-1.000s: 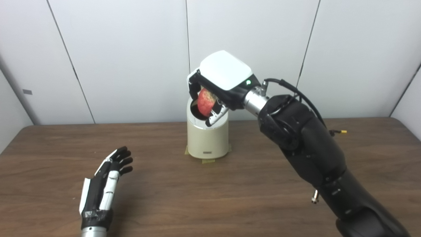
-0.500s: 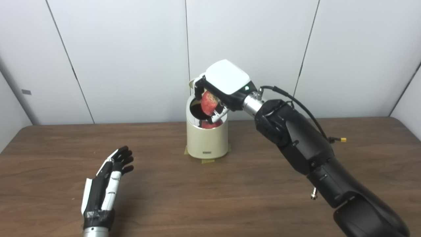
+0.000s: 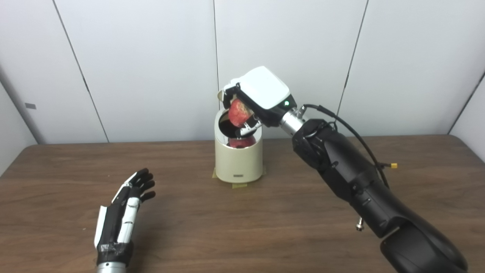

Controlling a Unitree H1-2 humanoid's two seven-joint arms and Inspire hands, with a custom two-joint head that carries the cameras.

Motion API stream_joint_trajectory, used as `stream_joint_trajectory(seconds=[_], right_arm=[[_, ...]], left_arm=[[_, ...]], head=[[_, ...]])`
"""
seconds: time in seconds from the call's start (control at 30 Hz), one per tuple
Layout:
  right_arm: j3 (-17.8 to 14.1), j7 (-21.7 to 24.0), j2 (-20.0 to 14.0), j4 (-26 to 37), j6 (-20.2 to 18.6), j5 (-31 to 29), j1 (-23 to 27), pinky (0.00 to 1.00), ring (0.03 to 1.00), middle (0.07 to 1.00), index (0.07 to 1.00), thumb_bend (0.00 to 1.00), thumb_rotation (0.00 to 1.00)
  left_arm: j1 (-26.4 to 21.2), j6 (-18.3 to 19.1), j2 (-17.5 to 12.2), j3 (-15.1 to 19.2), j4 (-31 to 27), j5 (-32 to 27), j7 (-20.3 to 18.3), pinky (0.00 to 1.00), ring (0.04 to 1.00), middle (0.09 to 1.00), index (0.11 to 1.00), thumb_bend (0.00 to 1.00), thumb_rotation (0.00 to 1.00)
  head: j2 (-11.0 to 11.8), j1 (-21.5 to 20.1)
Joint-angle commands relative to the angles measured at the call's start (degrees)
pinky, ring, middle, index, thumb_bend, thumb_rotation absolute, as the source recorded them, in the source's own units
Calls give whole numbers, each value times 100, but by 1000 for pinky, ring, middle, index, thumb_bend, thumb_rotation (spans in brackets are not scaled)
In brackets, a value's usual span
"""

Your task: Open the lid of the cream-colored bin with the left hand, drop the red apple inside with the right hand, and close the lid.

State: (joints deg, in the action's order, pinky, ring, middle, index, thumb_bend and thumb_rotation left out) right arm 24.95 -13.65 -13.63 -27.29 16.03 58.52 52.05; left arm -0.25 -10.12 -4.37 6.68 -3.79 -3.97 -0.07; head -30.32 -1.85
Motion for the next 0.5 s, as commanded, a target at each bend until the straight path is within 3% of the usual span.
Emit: stream_joint_trajectory(seconds=[0.0, 0.4, 0.47], right_arm=[[-41, -266, -41, 20, 169, -141, 420, 334, 450, 575, 457, 492, 0], [-34, -462, -92, 58, 311, -153, 331, 427, 509, 560, 457, 518, 0], [-23, -467, -111, 106, 295, -110, 320, 438, 521, 577, 480, 522, 106]], left_arm=[[-2, -103, 40, -38, -45, 50, 26, 765, 815, 827, 837, 531, 830], [3, -77, 33, -36, -69, 57, 4, 767, 819, 829, 840, 539, 830], [8, -83, 21, -34, -67, 42, -10, 763, 819, 832, 839, 546, 820]], head=[[-2, -3], [-12, -24], [-17, -36]])
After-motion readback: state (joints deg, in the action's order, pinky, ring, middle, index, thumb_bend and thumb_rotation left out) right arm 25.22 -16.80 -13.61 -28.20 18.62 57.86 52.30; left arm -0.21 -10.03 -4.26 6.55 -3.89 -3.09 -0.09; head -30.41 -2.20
